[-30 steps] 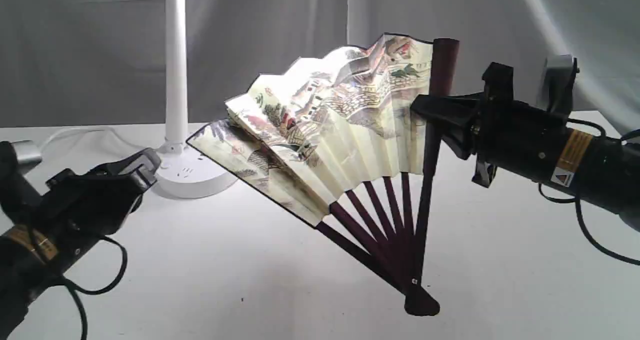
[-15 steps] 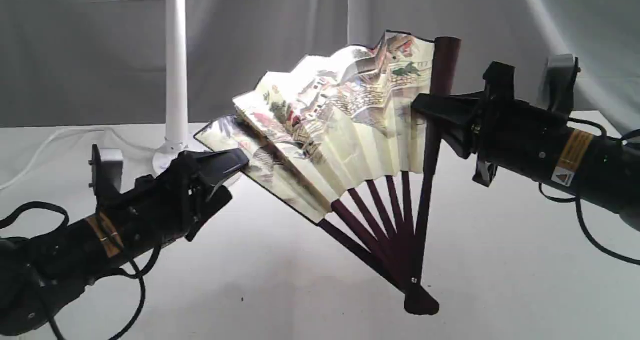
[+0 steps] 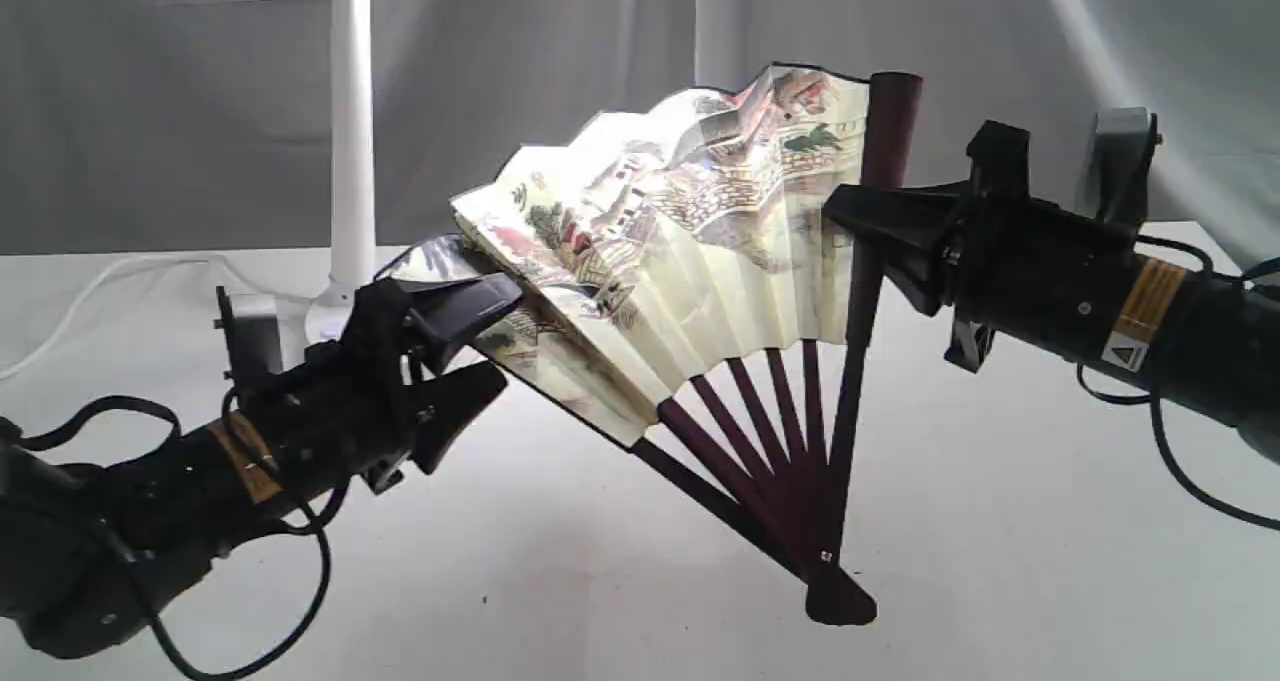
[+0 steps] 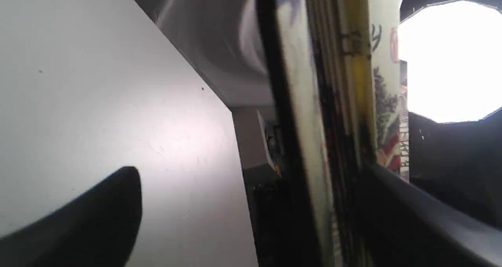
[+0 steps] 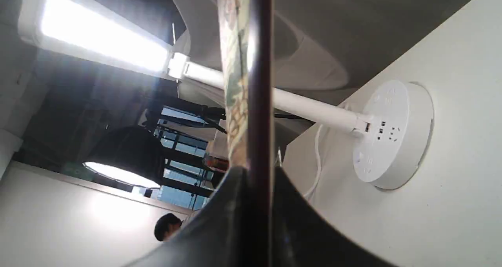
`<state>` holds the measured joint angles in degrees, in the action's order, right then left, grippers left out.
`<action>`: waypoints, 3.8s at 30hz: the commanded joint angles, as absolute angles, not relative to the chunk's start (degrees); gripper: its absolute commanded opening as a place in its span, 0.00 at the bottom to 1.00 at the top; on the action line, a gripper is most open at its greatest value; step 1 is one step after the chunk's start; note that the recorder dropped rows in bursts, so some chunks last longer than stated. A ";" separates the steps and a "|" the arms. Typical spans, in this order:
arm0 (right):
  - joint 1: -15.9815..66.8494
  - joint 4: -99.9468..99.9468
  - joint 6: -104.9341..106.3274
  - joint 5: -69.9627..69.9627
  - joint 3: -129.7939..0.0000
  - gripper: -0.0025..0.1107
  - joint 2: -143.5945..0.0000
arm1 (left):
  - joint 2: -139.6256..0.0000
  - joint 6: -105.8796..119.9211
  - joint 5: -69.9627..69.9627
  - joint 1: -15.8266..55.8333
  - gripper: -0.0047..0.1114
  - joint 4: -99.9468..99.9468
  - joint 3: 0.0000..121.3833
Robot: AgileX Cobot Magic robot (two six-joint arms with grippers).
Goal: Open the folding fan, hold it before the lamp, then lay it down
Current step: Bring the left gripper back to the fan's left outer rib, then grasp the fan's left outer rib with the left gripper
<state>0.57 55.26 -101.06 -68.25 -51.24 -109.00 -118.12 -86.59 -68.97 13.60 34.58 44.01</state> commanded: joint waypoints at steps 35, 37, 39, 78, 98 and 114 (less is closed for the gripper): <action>0.60 48.69 -101.24 -69.96 -51.12 0.02 -108.43 | -118.12 -87.51 -64.56 18.89 0.23 32.48 49.26; 0.60 48.57 -101.24 -69.96 -51.12 0.02 -108.43 | -118.12 -87.51 -64.56 18.89 0.32 32.48 49.26; 0.60 48.59 -101.24 -69.96 -51.12 0.02 -108.43 | -118.12 -87.34 -64.56 18.89 0.45 32.48 49.26; 0.60 51.68 -100.58 -69.96 -51.12 0.02 -108.43 | -118.12 -87.05 -68.72 11.91 0.63 35.51 49.61; 0.60 51.03 -101.11 -69.96 -51.12 0.02 -108.43 | -118.12 -86.68 -62.56 11.91 0.57 36.52 49.61; 0.60 51.65 -101.11 -69.96 -51.12 0.02 -108.43 | -118.12 -86.92 -64.10 15.97 0.56 30.32 49.62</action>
